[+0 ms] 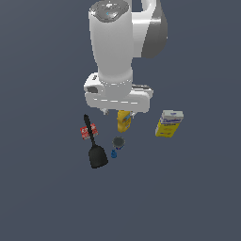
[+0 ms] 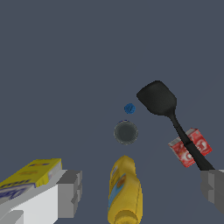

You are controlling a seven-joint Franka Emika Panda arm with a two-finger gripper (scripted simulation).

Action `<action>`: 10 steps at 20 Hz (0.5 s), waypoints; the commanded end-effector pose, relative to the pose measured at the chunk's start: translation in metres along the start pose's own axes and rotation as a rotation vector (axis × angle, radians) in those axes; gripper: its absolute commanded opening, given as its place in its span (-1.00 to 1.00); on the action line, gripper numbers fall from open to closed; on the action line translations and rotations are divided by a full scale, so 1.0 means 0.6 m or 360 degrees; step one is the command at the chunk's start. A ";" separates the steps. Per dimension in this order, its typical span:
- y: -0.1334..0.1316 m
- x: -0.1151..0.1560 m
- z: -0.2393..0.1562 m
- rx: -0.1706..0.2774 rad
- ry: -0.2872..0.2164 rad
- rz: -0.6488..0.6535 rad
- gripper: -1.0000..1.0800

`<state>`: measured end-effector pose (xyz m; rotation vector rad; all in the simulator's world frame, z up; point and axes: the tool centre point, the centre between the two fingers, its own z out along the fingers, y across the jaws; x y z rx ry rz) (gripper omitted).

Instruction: Pick up a designated object from a clutter of objects.

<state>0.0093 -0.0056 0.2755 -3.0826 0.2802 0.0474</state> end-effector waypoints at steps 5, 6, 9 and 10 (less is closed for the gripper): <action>0.005 0.023 0.050 -0.0002 0.0008 0.0257 0.92; 0.006 0.027 0.059 -0.0003 0.0009 0.0301 0.92; 0.009 0.037 0.086 -0.0005 0.0014 0.0434 0.92; 0.010 0.041 0.095 -0.0006 0.0016 0.0478 0.92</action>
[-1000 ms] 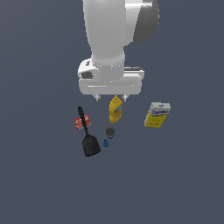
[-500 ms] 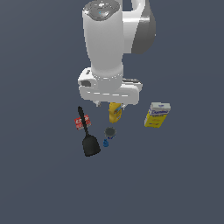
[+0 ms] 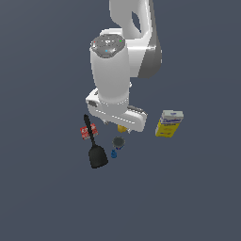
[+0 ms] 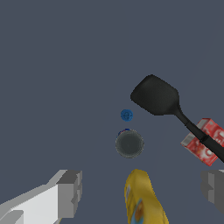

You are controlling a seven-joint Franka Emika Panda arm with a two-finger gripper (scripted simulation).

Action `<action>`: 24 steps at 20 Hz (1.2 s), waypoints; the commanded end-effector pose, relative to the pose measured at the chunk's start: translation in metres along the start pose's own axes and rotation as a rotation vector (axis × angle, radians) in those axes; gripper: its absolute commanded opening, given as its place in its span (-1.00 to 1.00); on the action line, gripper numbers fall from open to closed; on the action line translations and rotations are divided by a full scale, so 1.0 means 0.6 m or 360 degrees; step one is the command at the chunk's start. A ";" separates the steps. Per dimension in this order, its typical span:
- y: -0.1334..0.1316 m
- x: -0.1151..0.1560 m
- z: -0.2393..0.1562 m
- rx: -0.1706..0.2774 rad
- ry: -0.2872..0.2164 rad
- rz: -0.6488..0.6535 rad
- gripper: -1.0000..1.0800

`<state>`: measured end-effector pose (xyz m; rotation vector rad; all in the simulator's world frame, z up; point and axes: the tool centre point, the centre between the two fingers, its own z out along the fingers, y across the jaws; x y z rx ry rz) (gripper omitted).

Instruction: Pick up a designated object from a clutter of objects.

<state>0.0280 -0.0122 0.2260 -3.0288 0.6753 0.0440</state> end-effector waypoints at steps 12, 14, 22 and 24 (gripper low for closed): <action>0.009 0.040 0.124 -0.0015 0.0033 0.0599 0.92; 0.011 0.044 0.142 -0.0017 0.0039 0.0685 0.92; 0.020 0.055 0.196 -0.0025 0.0061 0.0937 0.92; 0.022 0.057 0.204 -0.0026 0.0064 0.0977 0.92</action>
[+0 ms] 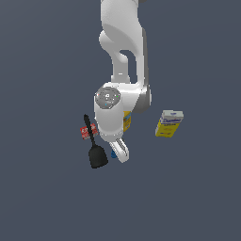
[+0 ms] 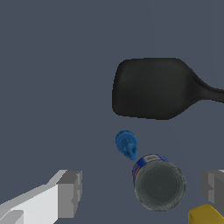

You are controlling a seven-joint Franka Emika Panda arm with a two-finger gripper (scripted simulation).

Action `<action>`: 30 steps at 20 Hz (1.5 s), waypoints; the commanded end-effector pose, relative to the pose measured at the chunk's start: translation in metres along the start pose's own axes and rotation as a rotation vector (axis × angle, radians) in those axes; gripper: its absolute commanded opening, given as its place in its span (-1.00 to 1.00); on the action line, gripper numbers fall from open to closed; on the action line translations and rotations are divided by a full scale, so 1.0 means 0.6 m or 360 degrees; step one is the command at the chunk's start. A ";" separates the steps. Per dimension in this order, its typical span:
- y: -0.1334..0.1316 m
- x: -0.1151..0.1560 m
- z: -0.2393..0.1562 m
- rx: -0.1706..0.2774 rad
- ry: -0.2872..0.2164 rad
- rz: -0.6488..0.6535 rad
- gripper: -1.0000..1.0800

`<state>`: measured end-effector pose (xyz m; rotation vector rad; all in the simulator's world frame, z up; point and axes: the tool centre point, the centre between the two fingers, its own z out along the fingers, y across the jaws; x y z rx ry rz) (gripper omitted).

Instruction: Pick up a designated object from a clutter of objects.

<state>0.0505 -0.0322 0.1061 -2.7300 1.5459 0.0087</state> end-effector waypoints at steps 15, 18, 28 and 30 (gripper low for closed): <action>0.002 0.004 0.042 -0.0002 0.0010 0.0102 0.92; 0.003 0.004 0.066 -0.0002 0.0011 0.0104 0.92; 0.002 0.005 0.106 -0.0001 0.0011 0.0107 -1.00; 0.002 0.005 0.106 -0.0001 0.0011 0.0107 -1.00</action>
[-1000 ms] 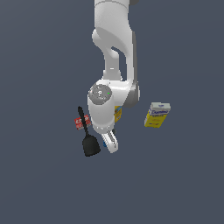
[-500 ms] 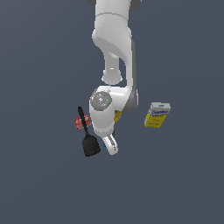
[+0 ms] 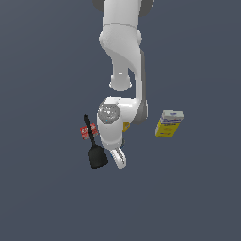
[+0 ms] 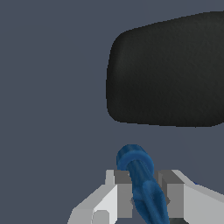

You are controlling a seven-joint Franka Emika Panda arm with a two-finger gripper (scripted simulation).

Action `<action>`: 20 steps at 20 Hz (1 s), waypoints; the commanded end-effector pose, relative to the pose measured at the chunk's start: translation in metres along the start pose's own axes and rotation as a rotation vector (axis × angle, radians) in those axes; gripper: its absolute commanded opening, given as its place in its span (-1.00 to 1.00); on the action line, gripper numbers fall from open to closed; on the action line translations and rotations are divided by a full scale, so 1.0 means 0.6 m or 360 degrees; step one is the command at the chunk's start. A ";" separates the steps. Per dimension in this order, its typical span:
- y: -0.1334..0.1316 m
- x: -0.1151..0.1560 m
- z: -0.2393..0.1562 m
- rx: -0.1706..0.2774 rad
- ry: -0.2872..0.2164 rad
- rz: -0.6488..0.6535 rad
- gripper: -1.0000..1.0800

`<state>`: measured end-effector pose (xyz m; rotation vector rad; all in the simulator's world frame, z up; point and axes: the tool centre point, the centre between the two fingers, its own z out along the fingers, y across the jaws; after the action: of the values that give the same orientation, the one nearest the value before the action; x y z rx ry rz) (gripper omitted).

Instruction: Pick up a designated object from a clutter of objects.

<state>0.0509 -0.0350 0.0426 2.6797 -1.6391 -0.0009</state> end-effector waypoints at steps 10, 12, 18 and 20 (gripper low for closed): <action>0.000 0.000 -0.001 0.0001 0.0000 0.0000 -1.00; 0.000 -0.002 -0.006 0.0001 0.0000 0.0000 -1.00; 0.004 -0.013 -0.039 0.0002 0.0000 0.0000 -1.00; 0.007 -0.019 -0.056 0.0002 0.0000 0.0000 -1.00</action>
<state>0.0438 -0.0286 0.0686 2.6796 -1.6396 -0.0015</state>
